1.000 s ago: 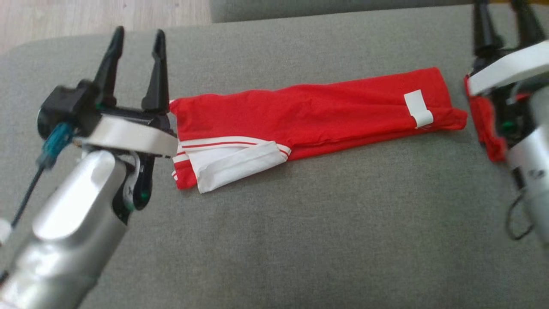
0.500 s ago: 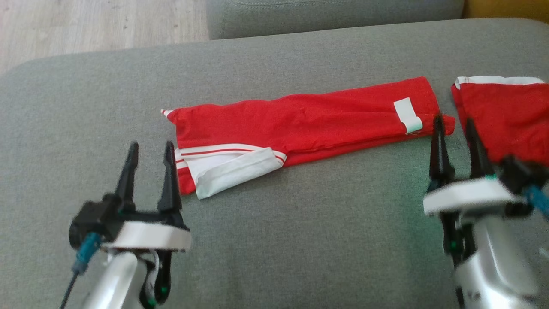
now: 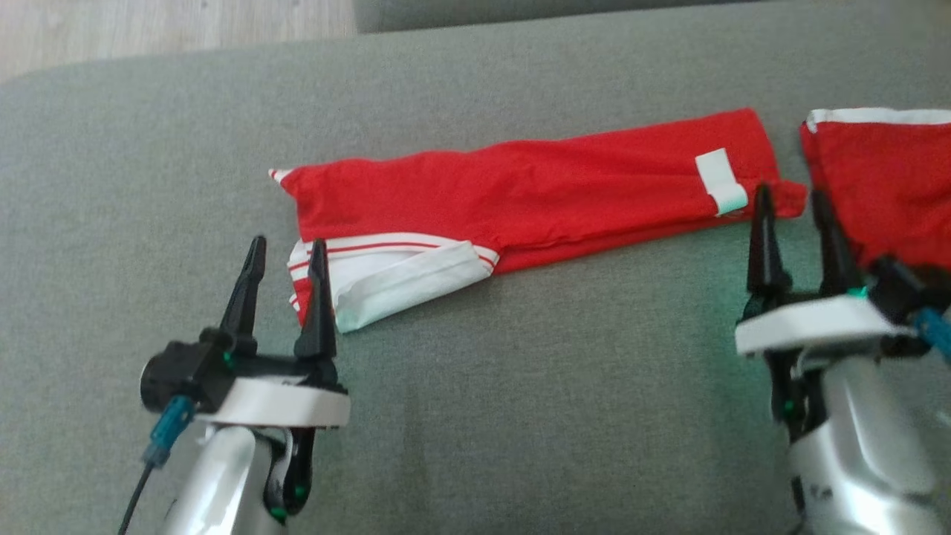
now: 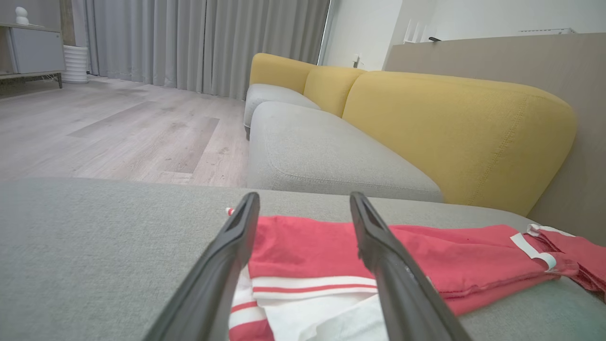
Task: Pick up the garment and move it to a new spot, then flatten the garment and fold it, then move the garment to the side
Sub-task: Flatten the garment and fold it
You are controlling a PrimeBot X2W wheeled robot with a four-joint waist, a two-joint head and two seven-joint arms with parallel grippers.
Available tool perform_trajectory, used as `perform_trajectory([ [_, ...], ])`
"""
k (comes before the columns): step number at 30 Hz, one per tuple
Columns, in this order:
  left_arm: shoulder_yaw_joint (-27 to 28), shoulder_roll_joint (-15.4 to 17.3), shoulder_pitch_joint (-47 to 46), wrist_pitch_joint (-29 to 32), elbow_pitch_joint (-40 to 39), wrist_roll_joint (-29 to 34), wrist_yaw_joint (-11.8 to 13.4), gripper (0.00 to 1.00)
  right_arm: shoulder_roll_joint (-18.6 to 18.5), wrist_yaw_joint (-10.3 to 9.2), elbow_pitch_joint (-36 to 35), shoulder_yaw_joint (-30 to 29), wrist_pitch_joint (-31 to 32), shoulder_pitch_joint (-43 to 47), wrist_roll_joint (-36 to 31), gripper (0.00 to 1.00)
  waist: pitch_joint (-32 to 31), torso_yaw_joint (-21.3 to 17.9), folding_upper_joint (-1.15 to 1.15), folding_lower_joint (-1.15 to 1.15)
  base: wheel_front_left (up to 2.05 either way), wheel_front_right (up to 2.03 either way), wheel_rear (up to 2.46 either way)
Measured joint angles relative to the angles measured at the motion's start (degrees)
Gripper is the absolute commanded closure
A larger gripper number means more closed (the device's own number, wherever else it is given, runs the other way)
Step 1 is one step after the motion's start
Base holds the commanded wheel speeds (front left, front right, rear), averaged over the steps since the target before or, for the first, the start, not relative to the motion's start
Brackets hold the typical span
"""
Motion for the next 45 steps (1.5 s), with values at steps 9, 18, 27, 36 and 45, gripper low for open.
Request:
perform_trajectory([
  [9,0.9,-1.7,-3.4,0.0,1.4,2.9,-2.6,0.00,0.0,0.00,9.0,-11.7,3.6,-13.0,-7.9,0.00,4.9,2.2,0.00,0.01,0.00,0.00,0.00],
  [18,2.1,-2.9,-5.3,0.0,1.6,3.8,-3.6,0.00,0.0,0.00,23.9,-23.8,8.0,-18.8,-16.2,0.00,7.5,5.0,0.00,0.01,0.00,0.00,0.00],
  [27,2.7,-3.6,-5.5,0.0,2.3,4.9,-4.2,0.00,-0.4,0.00,31.4,-23.3,7.9,-23.1,-18.3,0.80,8.3,5.2,0.00,0.00,0.00,0.00,0.00],
  [36,4.4,-3.8,-6.6,0.0,2.7,5.8,-4.6,0.00,-0.1,0.00,34.0,-23.5,6.4,-24.2,-21.8,1.00,6.5,3.7,0.00,0.00,0.00,0.00,0.00],
  [45,4.9,-4.0,-5.1,0.0,2.3,6.3,-4.7,0.00,-4.0,0.00,25.7,-27.0,5.9,-21.0,-25.3,1.00,2.7,1.5,0.00,0.00,0.00,0.00,0.00],
])
